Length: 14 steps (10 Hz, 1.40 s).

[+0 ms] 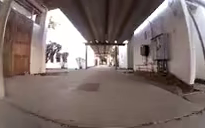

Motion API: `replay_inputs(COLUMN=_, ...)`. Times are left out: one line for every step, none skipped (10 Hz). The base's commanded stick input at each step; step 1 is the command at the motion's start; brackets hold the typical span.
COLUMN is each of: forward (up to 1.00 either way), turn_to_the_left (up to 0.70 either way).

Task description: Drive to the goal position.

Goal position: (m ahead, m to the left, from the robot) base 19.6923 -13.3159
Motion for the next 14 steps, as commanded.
replay_inputs(forward=0.7, turn_to_the_left=0.0)
replay_inputs(forward=0.7, turn_to_the_left=0.0)
replay_inputs(forward=0.7, turn_to_the_left=0.0)
replay_inputs(forward=0.7, turn_to_the_left=0.0)
replay_inputs(forward=0.7, turn_to_the_left=0.0)
replay_inputs(forward=0.7, turn_to_the_left=0.0)
replay_inputs(forward=0.7, turn_to_the_left=0.0)
replay_inputs(forward=0.7, turn_to_the_left=0.0)
replay_inputs(forward=0.7, turn_to_the_left=0.0)
replay_inputs(forward=0.7, turn_to_the_left=0.0)
replay_inputs(forward=0.7, turn_to_the_left=0.0)
replay_inputs(forward=0.7, turn_to_the_left=0.0)
replay_inputs(forward=0.7, turn_to_the_left=0.0)
replay_inputs(forward=0.7, turn_to_the_left=0.0)
